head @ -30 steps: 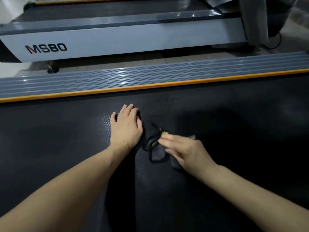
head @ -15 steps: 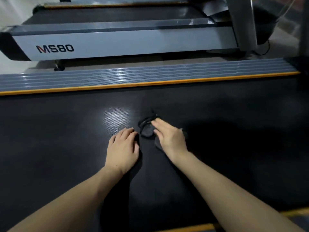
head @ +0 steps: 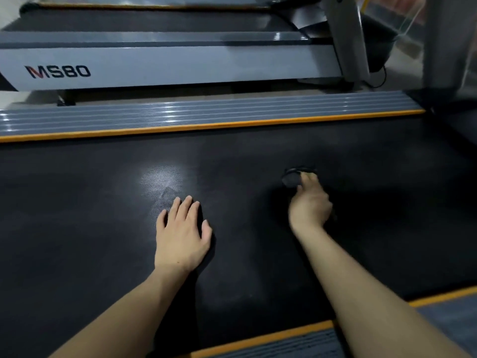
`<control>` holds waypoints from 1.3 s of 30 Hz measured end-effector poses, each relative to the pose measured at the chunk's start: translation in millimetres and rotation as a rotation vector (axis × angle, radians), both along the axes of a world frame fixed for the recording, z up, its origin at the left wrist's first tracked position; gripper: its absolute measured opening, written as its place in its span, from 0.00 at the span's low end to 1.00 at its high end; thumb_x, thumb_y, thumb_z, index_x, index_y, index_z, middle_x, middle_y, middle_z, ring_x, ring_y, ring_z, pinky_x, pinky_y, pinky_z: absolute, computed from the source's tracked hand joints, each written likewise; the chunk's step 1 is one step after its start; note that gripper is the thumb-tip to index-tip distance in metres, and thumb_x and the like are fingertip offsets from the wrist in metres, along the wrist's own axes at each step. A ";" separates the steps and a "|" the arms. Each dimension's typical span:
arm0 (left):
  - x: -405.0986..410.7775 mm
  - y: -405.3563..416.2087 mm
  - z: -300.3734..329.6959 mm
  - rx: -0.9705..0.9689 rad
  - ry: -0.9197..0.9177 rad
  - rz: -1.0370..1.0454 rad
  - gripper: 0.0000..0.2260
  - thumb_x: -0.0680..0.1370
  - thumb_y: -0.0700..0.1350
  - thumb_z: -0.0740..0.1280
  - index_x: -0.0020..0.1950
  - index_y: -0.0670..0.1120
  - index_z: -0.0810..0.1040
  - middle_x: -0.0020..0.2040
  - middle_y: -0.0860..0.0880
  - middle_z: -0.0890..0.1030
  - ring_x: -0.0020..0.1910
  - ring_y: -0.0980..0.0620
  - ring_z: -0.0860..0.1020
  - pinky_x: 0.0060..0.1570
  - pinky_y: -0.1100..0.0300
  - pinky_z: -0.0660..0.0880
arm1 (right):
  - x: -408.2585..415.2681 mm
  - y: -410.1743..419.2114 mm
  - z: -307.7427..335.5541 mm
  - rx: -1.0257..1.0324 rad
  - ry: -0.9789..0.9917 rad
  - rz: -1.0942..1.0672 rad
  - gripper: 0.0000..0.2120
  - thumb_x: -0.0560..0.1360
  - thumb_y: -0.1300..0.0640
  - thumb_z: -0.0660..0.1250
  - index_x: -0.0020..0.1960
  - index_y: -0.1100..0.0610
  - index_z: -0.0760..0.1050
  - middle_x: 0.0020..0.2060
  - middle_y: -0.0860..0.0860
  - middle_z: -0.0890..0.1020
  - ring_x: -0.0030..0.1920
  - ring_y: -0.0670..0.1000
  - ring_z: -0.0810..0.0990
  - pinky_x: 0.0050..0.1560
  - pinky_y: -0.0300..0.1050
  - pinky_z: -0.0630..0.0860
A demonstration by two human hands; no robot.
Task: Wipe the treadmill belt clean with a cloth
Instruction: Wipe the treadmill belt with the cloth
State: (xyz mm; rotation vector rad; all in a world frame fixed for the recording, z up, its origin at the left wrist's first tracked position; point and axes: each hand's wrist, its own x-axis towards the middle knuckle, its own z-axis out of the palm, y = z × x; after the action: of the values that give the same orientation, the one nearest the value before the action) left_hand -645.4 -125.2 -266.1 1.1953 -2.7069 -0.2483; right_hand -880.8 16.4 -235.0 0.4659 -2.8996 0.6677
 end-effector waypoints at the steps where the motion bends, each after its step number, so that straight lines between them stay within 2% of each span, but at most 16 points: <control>1: 0.6 0.2 -1.0 -0.006 0.002 -0.005 0.28 0.79 0.58 0.51 0.75 0.49 0.71 0.79 0.51 0.66 0.81 0.50 0.56 0.77 0.47 0.52 | 18.5 -19.0 -4.3 -0.043 0.013 0.062 0.15 0.82 0.56 0.60 0.68 0.48 0.73 0.69 0.47 0.74 0.59 0.56 0.80 0.53 0.49 0.75; 5: 2.7 -0.8 -2.1 -0.018 0.007 -0.007 0.28 0.79 0.59 0.51 0.75 0.49 0.71 0.79 0.51 0.66 0.81 0.51 0.56 0.78 0.47 0.52 | 83.7 -74.9 -18.6 -0.146 0.072 0.541 0.17 0.77 0.57 0.67 0.65 0.48 0.77 0.67 0.46 0.77 0.59 0.51 0.80 0.51 0.48 0.79; 9: 3.5 -1.2 -3.7 -0.039 0.017 -0.031 0.27 0.79 0.60 0.52 0.73 0.49 0.73 0.78 0.50 0.68 0.81 0.50 0.58 0.77 0.46 0.54 | 38.3 -46.5 -12.9 -0.102 0.123 0.715 0.19 0.77 0.58 0.67 0.67 0.50 0.77 0.69 0.47 0.76 0.63 0.52 0.80 0.57 0.49 0.79; 11: 3.5 -2.1 -4.0 -0.041 0.031 -0.036 0.27 0.79 0.60 0.53 0.72 0.50 0.73 0.78 0.50 0.68 0.80 0.50 0.58 0.77 0.46 0.54 | -13.7 -15.5 -9.8 0.020 0.144 0.551 0.20 0.80 0.56 0.62 0.71 0.46 0.72 0.73 0.44 0.71 0.66 0.51 0.77 0.59 0.47 0.76; 14: 2.4 -2.0 -4.8 -0.037 0.037 -0.037 0.26 0.79 0.60 0.53 0.72 0.50 0.73 0.78 0.50 0.68 0.80 0.51 0.58 0.78 0.46 0.54 | -77.4 37.7 -2.4 0.021 0.063 0.147 0.19 0.82 0.53 0.60 0.72 0.46 0.71 0.74 0.43 0.69 0.66 0.54 0.77 0.60 0.48 0.74; 16: 1.3 -2.2 -5.1 -0.045 0.038 -0.038 0.26 0.79 0.60 0.53 0.72 0.50 0.74 0.77 0.50 0.69 0.80 0.50 0.59 0.77 0.46 0.55 | -79.7 47.2 2.5 0.029 0.057 -0.006 0.16 0.82 0.55 0.60 0.69 0.48 0.73 0.72 0.45 0.72 0.63 0.57 0.78 0.58 0.50 0.74; 18: 1.0 -1.4 -5.3 -0.047 0.046 -0.041 0.26 0.79 0.60 0.54 0.71 0.50 0.74 0.77 0.50 0.69 0.80 0.50 0.60 0.77 0.45 0.56 | -52.7 28.2 3.5 0.034 0.087 -0.029 0.13 0.81 0.57 0.60 0.65 0.49 0.74 0.68 0.47 0.75 0.56 0.60 0.80 0.49 0.50 0.74; 21: 1.5 -2.0 -5.6 -0.041 0.057 -0.039 0.25 0.79 0.60 0.54 0.70 0.50 0.74 0.76 0.50 0.70 0.79 0.50 0.61 0.76 0.45 0.56 | 9.9 -22.1 -10.6 -0.062 0.075 0.209 0.14 0.79 0.58 0.60 0.62 0.48 0.75 0.62 0.48 0.77 0.55 0.56 0.80 0.49 0.47 0.75; 24: 2.2 -2.3 -5.9 -0.043 0.073 -0.034 0.24 0.78 0.60 0.54 0.69 0.50 0.74 0.76 0.51 0.71 0.79 0.50 0.61 0.76 0.45 0.57 | 66.6 -52.9 -21.3 -0.130 0.071 0.588 0.17 0.77 0.59 0.66 0.65 0.49 0.77 0.66 0.47 0.78 0.58 0.52 0.80 0.52 0.47 0.79; 27: 3.0 -3.2 -6.5 -0.043 0.072 -0.042 0.24 0.79 0.60 0.54 0.69 0.51 0.74 0.76 0.51 0.70 0.80 0.51 0.60 0.76 0.46 0.57 | 41.3 -28.3 -12.0 -0.144 0.140 0.792 0.22 0.72 0.61 0.72 0.66 0.51 0.78 0.68 0.48 0.77 0.63 0.49 0.80 0.58 0.43 0.78; 28: 3.2 -3.2 -6.6 -0.043 0.071 -0.041 0.24 0.79 0.60 0.54 0.69 0.51 0.74 0.76 0.51 0.70 0.80 0.51 0.60 0.76 0.46 0.57 | 19.8 -12.5 -7.9 -0.070 0.153 0.775 0.24 0.72 0.62 0.71 0.67 0.51 0.77 0.70 0.48 0.76 0.65 0.49 0.78 0.61 0.42 0.76; 30: 2.8 -2.9 -6.6 -0.035 0.071 -0.034 0.24 0.79 0.60 0.54 0.69 0.51 0.74 0.76 0.52 0.70 0.80 0.51 0.60 0.76 0.46 0.57 | -34.8 27.3 -2.3 0.041 0.089 0.550 0.23 0.78 0.60 0.65 0.71 0.46 0.72 0.73 0.45 0.71 0.69 0.49 0.74 0.66 0.41 0.71; 32: 2.4 -2.2 -6.7 -0.040 0.075 -0.024 0.24 0.79 0.60 0.54 0.69 0.51 0.74 0.76 0.51 0.70 0.80 0.51 0.60 0.76 0.46 0.56 | -77.6 63.4 0.9 0.057 0.043 0.237 0.18 0.82 0.56 0.59 0.69 0.44 0.70 0.73 0.42 0.70 0.63 0.54 0.78 0.59 0.46 0.75; 34: 1.3 -2.0 -6.8 -0.049 0.076 -0.024 0.24 0.79 0.60 0.54 0.69 0.51 0.74 0.76 0.52 0.70 0.80 0.51 0.60 0.76 0.46 0.56 | -83.9 73.0 2.8 0.083 0.054 0.083 0.15 0.83 0.54 0.56 0.68 0.46 0.70 0.72 0.43 0.70 0.59 0.57 0.80 0.52 0.48 0.75; 37: 1.1 -3.3 -6.8 -0.037 0.076 -0.030 0.24 0.79 0.60 0.54 0.69 0.50 0.74 0.75 0.51 0.70 0.79 0.51 0.60 0.76 0.46 0.56 | -37.2 33.3 3.6 0.109 0.078 0.016 0.14 0.83 0.55 0.56 0.66 0.47 0.71 0.68 0.47 0.73 0.55 0.59 0.81 0.48 0.51 0.74; 39: 1.9 -2.7 -8.0 -0.049 0.082 -0.025 0.24 0.79 0.60 0.55 0.69 0.51 0.74 0.75 0.51 0.70 0.79 0.51 0.60 0.76 0.46 0.57 | 9.5 -8.1 -6.3 0.032 0.047 0.156 0.15 0.82 0.55 0.57 0.67 0.45 0.73 0.66 0.48 0.76 0.58 0.56 0.80 0.51 0.49 0.75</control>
State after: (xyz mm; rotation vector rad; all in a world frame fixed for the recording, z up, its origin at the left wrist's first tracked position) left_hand -643.5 -127.8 -274.1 1.1137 -2.6436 -0.2282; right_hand -871.4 8.3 -241.4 0.7081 -2.8549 0.6222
